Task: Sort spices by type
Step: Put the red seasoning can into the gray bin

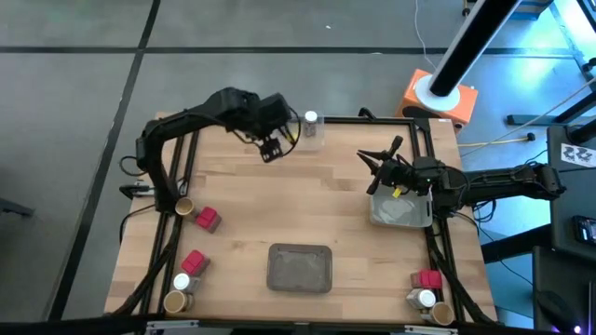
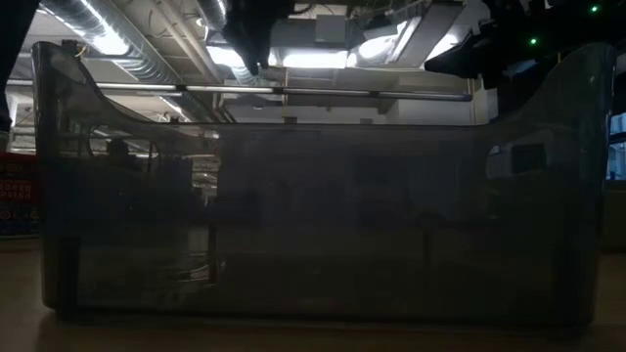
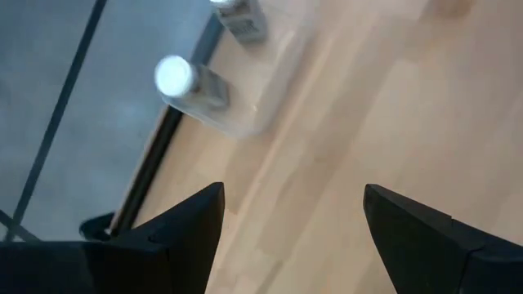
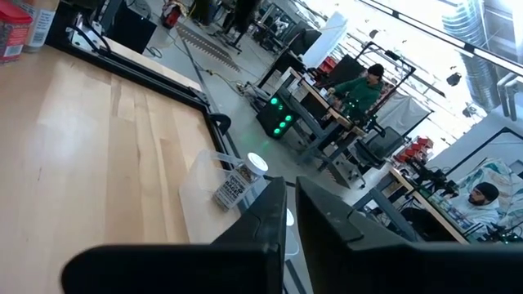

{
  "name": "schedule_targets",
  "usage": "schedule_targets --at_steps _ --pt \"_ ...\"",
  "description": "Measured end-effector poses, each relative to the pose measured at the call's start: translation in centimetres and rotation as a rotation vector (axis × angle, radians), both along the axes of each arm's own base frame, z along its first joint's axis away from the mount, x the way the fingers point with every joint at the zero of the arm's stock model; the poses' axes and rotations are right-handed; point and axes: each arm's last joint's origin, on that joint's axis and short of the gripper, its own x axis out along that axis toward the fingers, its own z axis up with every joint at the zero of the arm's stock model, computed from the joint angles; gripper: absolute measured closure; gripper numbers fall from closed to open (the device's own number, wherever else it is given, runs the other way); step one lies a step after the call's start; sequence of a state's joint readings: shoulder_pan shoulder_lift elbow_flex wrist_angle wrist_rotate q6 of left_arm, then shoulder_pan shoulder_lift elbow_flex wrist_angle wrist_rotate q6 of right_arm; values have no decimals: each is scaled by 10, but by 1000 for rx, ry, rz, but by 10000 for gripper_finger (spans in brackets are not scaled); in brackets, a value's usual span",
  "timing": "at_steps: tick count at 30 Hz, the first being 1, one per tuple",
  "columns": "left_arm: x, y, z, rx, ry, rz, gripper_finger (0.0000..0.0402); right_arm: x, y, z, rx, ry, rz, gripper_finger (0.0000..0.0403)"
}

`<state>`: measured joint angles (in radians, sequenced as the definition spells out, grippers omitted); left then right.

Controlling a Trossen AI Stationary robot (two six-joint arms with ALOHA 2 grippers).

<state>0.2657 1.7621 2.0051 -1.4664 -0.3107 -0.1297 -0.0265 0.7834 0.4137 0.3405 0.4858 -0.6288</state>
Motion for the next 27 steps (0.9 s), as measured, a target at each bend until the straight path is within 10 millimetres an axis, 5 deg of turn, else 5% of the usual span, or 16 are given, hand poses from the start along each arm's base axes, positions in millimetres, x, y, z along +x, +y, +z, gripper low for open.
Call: schedule_targets --at_steps 13,27 --pt "-27 -59 -8 -63 14 42 125 0 0 0 5 -1 0 370" --pt "-57 -68 -34 -19 -246 -59 125 0 0 -2 47 -6 -1 370"
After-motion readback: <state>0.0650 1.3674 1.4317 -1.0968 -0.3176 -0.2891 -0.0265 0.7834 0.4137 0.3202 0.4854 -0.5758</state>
